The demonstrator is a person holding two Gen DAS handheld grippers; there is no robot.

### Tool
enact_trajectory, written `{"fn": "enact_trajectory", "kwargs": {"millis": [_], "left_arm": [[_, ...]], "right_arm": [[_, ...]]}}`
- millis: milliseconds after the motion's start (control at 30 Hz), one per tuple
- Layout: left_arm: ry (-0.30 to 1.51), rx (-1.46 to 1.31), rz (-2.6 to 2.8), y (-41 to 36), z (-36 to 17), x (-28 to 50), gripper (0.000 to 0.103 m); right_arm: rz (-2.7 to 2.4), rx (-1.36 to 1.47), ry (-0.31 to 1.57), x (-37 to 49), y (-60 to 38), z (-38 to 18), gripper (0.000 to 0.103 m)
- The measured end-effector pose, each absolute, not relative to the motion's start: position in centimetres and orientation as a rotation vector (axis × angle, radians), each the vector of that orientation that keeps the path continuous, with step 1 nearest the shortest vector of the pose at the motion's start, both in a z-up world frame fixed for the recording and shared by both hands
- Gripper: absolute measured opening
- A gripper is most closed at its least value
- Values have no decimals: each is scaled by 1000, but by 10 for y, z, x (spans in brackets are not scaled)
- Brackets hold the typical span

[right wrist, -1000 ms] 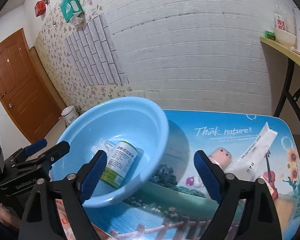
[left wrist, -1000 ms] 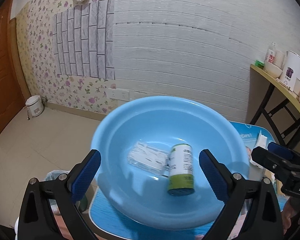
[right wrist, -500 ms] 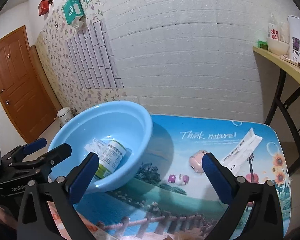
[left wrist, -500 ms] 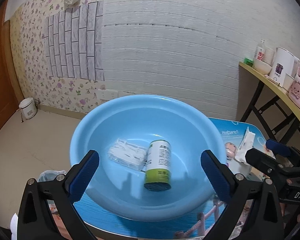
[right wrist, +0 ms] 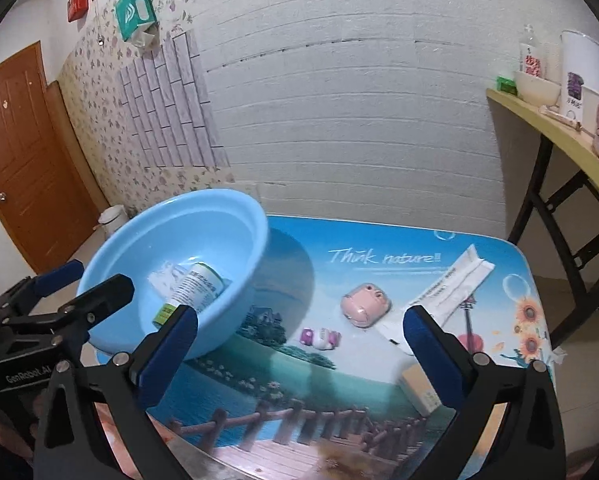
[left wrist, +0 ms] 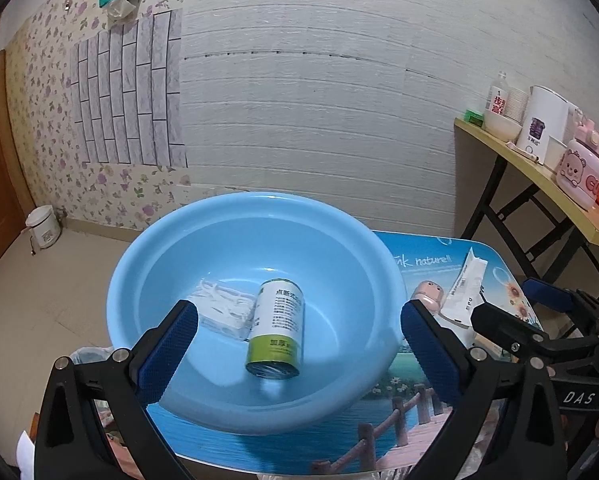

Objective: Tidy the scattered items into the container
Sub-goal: 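Withdraw both tools from the basin back over the table, then grasp the clear plastic bag with the left tool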

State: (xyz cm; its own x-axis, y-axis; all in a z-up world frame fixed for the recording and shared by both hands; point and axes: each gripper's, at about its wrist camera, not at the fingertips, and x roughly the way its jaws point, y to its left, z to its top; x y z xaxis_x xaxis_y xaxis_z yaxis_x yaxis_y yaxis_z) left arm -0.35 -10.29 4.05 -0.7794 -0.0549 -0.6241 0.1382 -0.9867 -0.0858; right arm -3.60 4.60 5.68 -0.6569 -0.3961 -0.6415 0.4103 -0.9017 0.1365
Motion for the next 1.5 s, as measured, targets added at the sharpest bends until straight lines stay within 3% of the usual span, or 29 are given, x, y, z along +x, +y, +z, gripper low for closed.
{"fn": "enact_trajectory", "kwargs": {"millis": [1500], "left_arm": [[85, 1189, -3002, -7, 6, 10, 103]], "right_arm": [[-2622, 1085, -167, -28, 162, 25, 103]]}}
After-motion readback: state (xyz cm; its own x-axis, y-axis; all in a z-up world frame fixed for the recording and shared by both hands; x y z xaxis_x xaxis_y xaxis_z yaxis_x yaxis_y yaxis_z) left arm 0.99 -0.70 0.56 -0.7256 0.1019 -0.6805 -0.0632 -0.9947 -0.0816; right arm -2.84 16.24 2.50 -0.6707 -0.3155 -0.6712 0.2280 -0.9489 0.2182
